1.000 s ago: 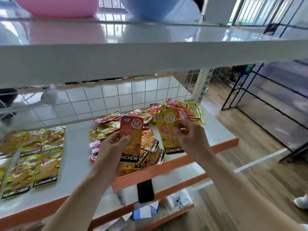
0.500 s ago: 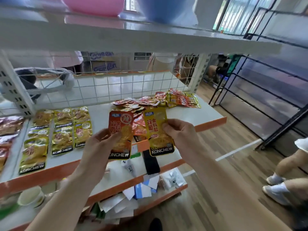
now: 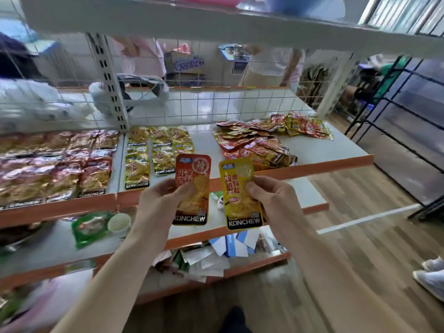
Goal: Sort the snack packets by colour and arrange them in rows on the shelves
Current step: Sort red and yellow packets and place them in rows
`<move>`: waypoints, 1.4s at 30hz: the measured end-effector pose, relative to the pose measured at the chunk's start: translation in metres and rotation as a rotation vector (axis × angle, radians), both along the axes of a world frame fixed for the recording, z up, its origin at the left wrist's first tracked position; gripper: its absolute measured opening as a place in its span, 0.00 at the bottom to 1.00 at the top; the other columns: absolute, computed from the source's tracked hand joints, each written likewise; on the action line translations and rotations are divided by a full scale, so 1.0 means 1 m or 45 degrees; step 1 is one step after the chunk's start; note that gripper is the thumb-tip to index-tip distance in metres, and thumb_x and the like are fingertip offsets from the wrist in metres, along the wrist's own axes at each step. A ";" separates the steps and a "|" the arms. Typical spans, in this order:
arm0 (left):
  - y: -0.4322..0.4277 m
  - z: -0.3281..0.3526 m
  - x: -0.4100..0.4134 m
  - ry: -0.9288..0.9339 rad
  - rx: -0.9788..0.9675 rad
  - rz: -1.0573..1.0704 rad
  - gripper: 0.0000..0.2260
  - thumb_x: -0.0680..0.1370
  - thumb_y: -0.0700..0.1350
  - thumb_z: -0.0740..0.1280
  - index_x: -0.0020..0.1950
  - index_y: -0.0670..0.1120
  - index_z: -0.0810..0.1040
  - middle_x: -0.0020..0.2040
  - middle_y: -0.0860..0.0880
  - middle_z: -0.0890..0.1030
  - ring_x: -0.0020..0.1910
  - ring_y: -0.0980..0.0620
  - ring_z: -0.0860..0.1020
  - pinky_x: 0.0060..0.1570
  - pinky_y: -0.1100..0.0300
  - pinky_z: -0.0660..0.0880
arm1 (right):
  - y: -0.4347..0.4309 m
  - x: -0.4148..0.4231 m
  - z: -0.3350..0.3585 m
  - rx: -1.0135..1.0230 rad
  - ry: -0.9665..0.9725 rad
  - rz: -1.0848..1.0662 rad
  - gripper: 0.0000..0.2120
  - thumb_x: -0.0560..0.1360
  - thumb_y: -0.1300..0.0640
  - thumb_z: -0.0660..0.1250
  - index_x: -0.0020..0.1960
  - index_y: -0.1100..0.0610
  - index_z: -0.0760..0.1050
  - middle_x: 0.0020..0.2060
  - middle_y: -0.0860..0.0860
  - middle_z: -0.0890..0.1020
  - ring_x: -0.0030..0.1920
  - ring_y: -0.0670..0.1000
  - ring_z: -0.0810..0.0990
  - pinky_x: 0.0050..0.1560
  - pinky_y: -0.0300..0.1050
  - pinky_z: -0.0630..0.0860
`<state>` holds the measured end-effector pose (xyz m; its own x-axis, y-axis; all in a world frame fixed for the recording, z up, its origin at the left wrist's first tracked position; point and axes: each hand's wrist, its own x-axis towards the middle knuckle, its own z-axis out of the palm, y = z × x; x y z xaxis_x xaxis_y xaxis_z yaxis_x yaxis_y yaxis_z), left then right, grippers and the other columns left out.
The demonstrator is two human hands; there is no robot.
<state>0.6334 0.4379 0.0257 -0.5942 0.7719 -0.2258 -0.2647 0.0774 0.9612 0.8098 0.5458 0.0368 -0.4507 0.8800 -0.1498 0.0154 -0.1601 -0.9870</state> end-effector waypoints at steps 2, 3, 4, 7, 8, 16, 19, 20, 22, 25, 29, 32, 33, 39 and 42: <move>-0.007 -0.001 -0.007 -0.006 -0.013 0.058 0.06 0.74 0.44 0.74 0.39 0.55 0.86 0.46 0.45 0.87 0.51 0.38 0.84 0.45 0.51 0.73 | -0.004 -0.009 -0.002 -0.015 -0.002 0.017 0.09 0.77 0.63 0.68 0.44 0.54 0.84 0.43 0.53 0.87 0.44 0.54 0.87 0.44 0.49 0.82; -0.010 -0.001 -0.009 -0.009 -0.017 0.084 0.06 0.74 0.44 0.75 0.38 0.55 0.85 0.46 0.44 0.87 0.51 0.37 0.84 0.46 0.50 0.72 | -0.005 -0.013 -0.002 -0.017 -0.009 0.024 0.08 0.77 0.63 0.68 0.45 0.54 0.84 0.43 0.53 0.87 0.44 0.54 0.87 0.45 0.49 0.83; -0.012 0.000 -0.011 -0.010 -0.022 0.113 0.06 0.73 0.44 0.75 0.37 0.54 0.85 0.46 0.44 0.86 0.51 0.36 0.84 0.48 0.46 0.73 | -0.005 -0.018 -0.003 -0.021 -0.013 0.039 0.06 0.78 0.63 0.68 0.47 0.55 0.83 0.44 0.53 0.87 0.45 0.54 0.87 0.47 0.51 0.82; -0.017 0.004 -0.018 -0.015 -0.038 0.204 0.05 0.70 0.43 0.75 0.37 0.53 0.85 0.44 0.45 0.87 0.48 0.37 0.84 0.55 0.36 0.77 | -0.003 -0.033 -0.007 -0.053 -0.018 0.070 0.05 0.78 0.63 0.68 0.49 0.57 0.83 0.44 0.53 0.87 0.46 0.54 0.86 0.51 0.53 0.82; -0.018 0.003 -0.022 -0.021 -0.046 0.240 0.04 0.71 0.42 0.75 0.38 0.51 0.85 0.43 0.46 0.87 0.47 0.39 0.85 0.55 0.36 0.78 | -0.001 -0.038 -0.008 -0.067 -0.023 0.087 0.05 0.77 0.63 0.68 0.49 0.57 0.83 0.44 0.53 0.87 0.47 0.54 0.86 0.52 0.54 0.82; -0.018 -0.006 -0.042 -0.076 -0.051 0.450 0.04 0.75 0.38 0.72 0.49 0.43 0.82 0.40 0.46 0.86 0.36 0.46 0.85 0.45 0.46 0.80 | 0.020 -0.072 -0.013 -0.130 0.007 0.239 0.06 0.77 0.63 0.69 0.52 0.57 0.82 0.47 0.54 0.87 0.50 0.55 0.86 0.59 0.57 0.79; -0.018 -0.009 -0.046 -0.078 -0.084 0.466 0.08 0.75 0.41 0.73 0.54 0.43 0.82 0.44 0.44 0.87 0.39 0.43 0.86 0.47 0.41 0.80 | 0.030 -0.081 -0.014 -0.145 0.037 0.315 0.07 0.76 0.63 0.69 0.52 0.55 0.81 0.46 0.54 0.87 0.50 0.56 0.86 0.57 0.56 0.80; -0.018 -0.010 -0.048 -0.068 -0.101 0.462 0.09 0.75 0.42 0.73 0.54 0.43 0.82 0.45 0.43 0.87 0.41 0.41 0.86 0.48 0.40 0.81 | 0.033 -0.085 -0.015 -0.122 0.026 0.342 0.07 0.76 0.63 0.69 0.52 0.54 0.81 0.45 0.53 0.87 0.50 0.55 0.86 0.56 0.55 0.80; -0.017 -0.012 -0.052 -0.039 -0.123 0.467 0.08 0.75 0.42 0.73 0.54 0.45 0.82 0.46 0.44 0.87 0.44 0.41 0.86 0.48 0.43 0.81 | 0.038 -0.093 -0.016 -0.078 -0.001 0.403 0.08 0.76 0.65 0.69 0.51 0.53 0.81 0.44 0.52 0.87 0.48 0.52 0.86 0.52 0.50 0.81; -0.015 -0.014 -0.060 -0.003 -0.134 0.506 0.06 0.75 0.41 0.73 0.50 0.50 0.81 0.44 0.49 0.87 0.45 0.46 0.85 0.52 0.47 0.79 | 0.043 -0.102 -0.019 -0.081 -0.028 0.453 0.09 0.76 0.65 0.69 0.54 0.55 0.80 0.44 0.52 0.87 0.47 0.51 0.86 0.46 0.44 0.81; -0.009 -0.015 -0.074 -0.021 -0.160 0.475 0.07 0.75 0.40 0.73 0.51 0.48 0.80 0.44 0.46 0.87 0.46 0.43 0.85 0.58 0.40 0.78 | 0.048 -0.116 -0.025 -0.123 -0.042 0.454 0.10 0.76 0.65 0.69 0.56 0.59 0.79 0.45 0.53 0.87 0.48 0.53 0.86 0.48 0.46 0.81; -0.003 -0.020 -0.090 -0.040 -0.165 0.471 0.05 0.76 0.41 0.72 0.51 0.46 0.81 0.45 0.44 0.87 0.47 0.39 0.85 0.59 0.36 0.77 | 0.054 -0.130 -0.031 -0.120 -0.092 0.433 0.10 0.76 0.64 0.70 0.57 0.59 0.79 0.46 0.53 0.87 0.49 0.53 0.86 0.50 0.49 0.81; -0.001 -0.023 -0.096 -0.052 -0.161 0.475 0.04 0.76 0.42 0.72 0.51 0.46 0.82 0.45 0.43 0.86 0.47 0.38 0.85 0.59 0.35 0.76 | 0.056 -0.136 -0.033 -0.114 -0.114 0.429 0.10 0.76 0.63 0.70 0.57 0.59 0.79 0.46 0.53 0.87 0.49 0.53 0.86 0.52 0.50 0.81; 0.008 -0.029 -0.141 -0.046 -0.174 0.440 0.03 0.78 0.43 0.71 0.50 0.45 0.82 0.42 0.44 0.86 0.44 0.41 0.85 0.57 0.35 0.78 | 0.063 -0.171 -0.045 -0.076 -0.188 0.357 0.10 0.77 0.64 0.69 0.56 0.55 0.80 0.46 0.51 0.87 0.48 0.50 0.86 0.46 0.43 0.81; 0.013 -0.029 -0.161 -0.036 -0.170 0.415 0.03 0.78 0.43 0.71 0.50 0.46 0.82 0.42 0.45 0.86 0.43 0.40 0.85 0.54 0.35 0.79 | 0.069 -0.189 -0.050 -0.008 -0.234 0.316 0.08 0.77 0.64 0.70 0.53 0.52 0.80 0.44 0.49 0.87 0.45 0.47 0.86 0.42 0.39 0.80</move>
<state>0.4721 0.4510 -0.0029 -0.7964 0.5055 -0.3319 -0.3227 0.1090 0.9402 0.6206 0.6147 -0.0129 -0.6164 0.7454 -0.2538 0.2328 -0.1354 -0.9631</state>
